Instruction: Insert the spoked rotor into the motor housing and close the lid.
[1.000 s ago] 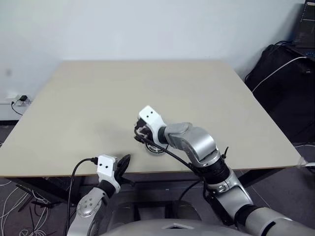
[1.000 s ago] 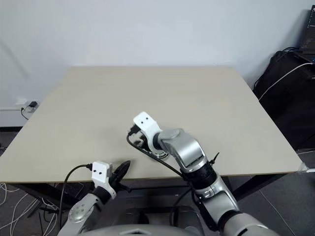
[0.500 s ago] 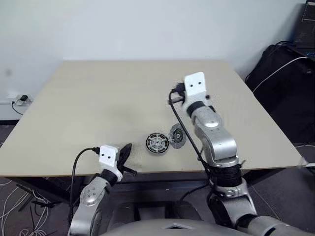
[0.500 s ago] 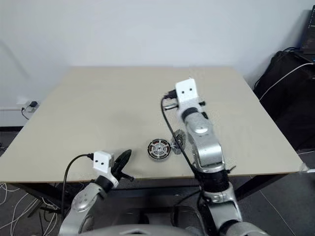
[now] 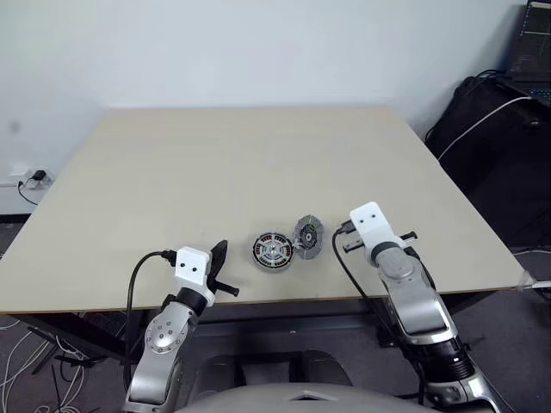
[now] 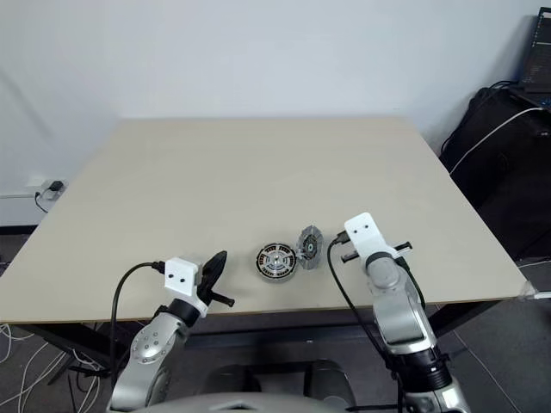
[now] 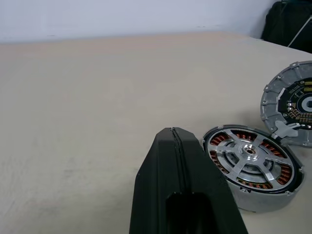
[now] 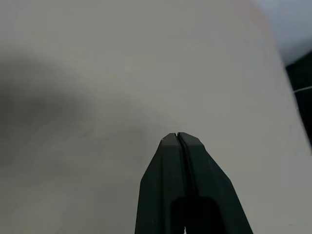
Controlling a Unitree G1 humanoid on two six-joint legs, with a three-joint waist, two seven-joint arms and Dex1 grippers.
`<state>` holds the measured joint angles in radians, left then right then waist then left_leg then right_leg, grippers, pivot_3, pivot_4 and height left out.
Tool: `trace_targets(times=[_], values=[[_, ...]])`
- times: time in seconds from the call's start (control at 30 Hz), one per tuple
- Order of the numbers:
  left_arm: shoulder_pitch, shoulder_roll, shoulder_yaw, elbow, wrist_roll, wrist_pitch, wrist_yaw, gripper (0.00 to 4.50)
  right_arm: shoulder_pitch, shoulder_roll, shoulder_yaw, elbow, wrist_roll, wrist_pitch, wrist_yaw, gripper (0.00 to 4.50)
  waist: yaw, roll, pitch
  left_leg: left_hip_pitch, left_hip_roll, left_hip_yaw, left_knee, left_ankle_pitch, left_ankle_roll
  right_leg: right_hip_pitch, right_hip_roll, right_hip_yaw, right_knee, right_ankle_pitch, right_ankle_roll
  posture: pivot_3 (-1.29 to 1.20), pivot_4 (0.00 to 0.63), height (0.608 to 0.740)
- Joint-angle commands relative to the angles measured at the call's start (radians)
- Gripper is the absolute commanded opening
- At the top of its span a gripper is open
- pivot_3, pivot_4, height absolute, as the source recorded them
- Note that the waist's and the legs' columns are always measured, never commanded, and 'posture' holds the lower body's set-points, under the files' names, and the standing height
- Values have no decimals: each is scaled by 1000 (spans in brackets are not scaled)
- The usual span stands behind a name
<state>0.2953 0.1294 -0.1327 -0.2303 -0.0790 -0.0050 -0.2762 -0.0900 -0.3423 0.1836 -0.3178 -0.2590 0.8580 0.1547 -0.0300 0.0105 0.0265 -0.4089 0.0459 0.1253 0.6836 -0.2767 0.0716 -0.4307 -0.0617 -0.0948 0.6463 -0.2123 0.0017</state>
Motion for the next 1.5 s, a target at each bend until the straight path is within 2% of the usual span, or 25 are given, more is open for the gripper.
trace_targets(times=[0.03, 0.5, 1.03, 1.33, 1.4, 1.5], values=[[-19, 5, -10, -5, -3, -8, -15, 0, 9, -21, 64, -116, 49, 17, 114, 32, 1, 0, 0, 0, 0, -1, 0, 0, 0, -1, 0, -1, 0, 0, 0, 0, 0, 740], [-2, 12, -6, -13, -18, 5, -31, 0, -44, -8, 152, -163, 112, 27, 234, 32, 9, -1, 0, 1, -1, -3, 1, -1, 1, 0, -1, -2, -2, 0, 0, 0, 0, 740], [2, 26, 6, -31, -27, 26, -33, 0, -175, 88, 288, 115, 109, -106, 247, 32, 8, -2, 0, 1, -1, -3, 1, -1, 1, 1, -1, -2, -2, 0, 0, 0, 0, 740], [15, 30, 10, -46, -28, 35, -28, 0, -190, 131, 280, 242, 117, -153, 252, 32, 7, -3, -3, 1, -1, -3, 1, 0, 1, 1, -1, -2, -1, 0, 0, 0, 0, 740], [17, 30, 11, -48, -27, 35, -26, 0, -182, 135, 252, 229, 137, -175, 256, 32, 7, -4, -3, 2, -1, -3, 1, -1, 1, 2, -1, -2, -1, 0, 0, 0, 0, 740], [18, 30, 12, -49, -24, 32, -23, 0, -162, 148, 171, 184, 201, -308, 262, 32, 8, -4, -3, 2, -1, -3, 1, -1, 1, 2, -1, -2, -1, 0, 0, 0, 0, 740]])
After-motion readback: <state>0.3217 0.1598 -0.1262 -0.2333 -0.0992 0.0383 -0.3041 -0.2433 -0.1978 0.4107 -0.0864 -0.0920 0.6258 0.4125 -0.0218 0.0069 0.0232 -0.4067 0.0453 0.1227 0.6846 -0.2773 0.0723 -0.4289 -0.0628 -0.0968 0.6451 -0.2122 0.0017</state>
